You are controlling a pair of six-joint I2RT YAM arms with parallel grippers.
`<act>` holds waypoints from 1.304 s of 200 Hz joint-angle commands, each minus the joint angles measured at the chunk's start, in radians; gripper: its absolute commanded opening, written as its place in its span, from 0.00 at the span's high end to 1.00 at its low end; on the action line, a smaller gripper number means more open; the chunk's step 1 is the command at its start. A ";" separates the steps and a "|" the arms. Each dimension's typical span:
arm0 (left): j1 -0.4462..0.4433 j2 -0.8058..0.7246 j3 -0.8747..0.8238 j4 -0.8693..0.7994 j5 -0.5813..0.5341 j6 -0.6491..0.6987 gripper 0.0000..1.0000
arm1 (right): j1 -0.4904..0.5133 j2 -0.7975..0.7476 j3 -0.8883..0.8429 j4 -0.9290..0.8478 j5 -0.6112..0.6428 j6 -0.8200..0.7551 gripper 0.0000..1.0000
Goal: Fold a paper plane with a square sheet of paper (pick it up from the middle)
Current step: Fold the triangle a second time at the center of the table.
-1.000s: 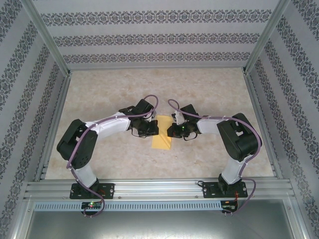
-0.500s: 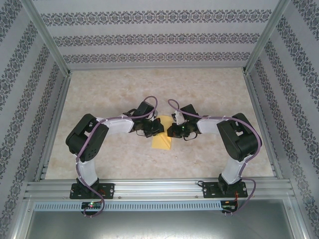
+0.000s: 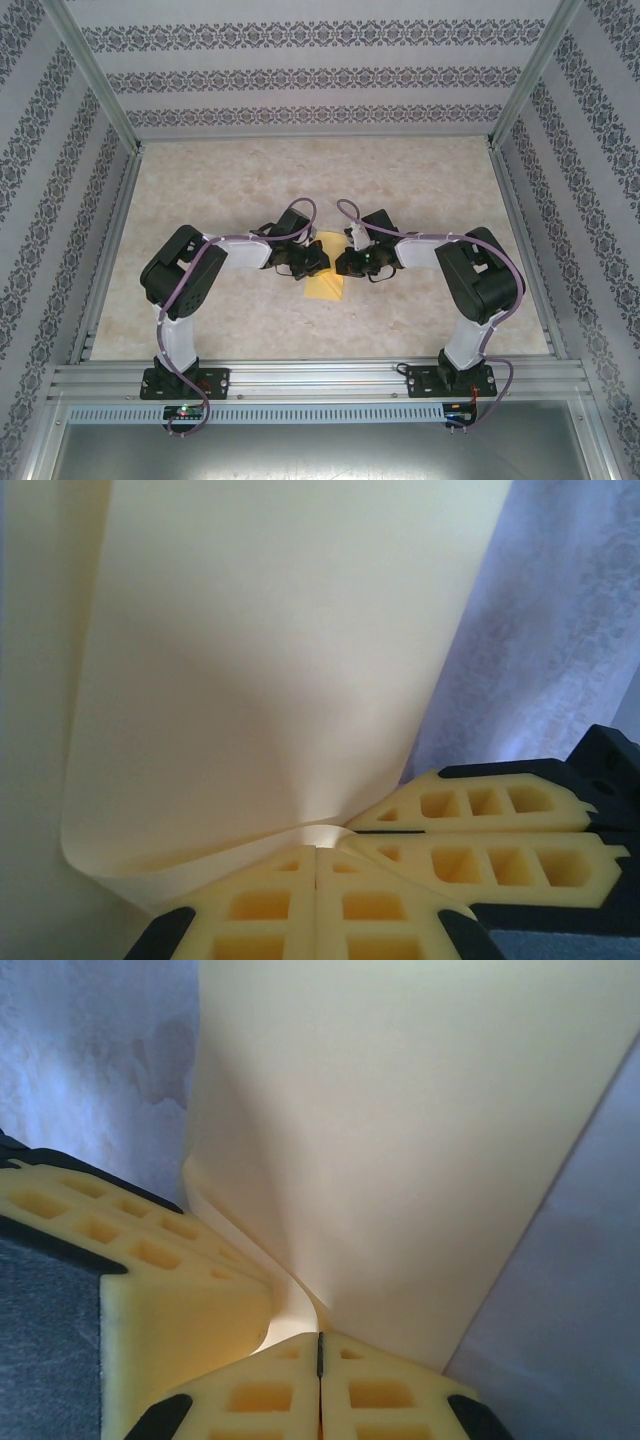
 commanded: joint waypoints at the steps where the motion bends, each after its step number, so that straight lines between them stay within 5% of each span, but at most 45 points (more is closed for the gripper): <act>1: 0.008 0.032 -0.021 -0.001 -0.006 -0.013 1.00 | 0.009 0.025 0.011 -0.030 0.011 -0.030 0.92; 59: 0.007 0.059 -0.067 -0.002 -0.022 -0.040 1.00 | 0.008 -0.057 0.012 -0.038 0.001 -0.004 0.79; 103: 0.007 0.054 -0.061 -0.020 -0.030 -0.027 1.00 | -0.010 -0.298 -0.072 -0.120 0.175 0.054 0.62; 123: 0.008 0.052 -0.064 -0.018 -0.034 -0.026 1.00 | 0.041 -0.329 -0.109 -0.059 0.088 0.100 0.66; 166: 0.007 0.054 -0.061 -0.019 -0.032 -0.023 1.00 | 0.156 -0.244 -0.129 0.024 0.121 0.203 0.89; 261: 0.008 0.055 -0.056 -0.028 -0.030 -0.017 1.00 | 0.159 -0.146 -0.121 0.027 0.121 0.209 0.91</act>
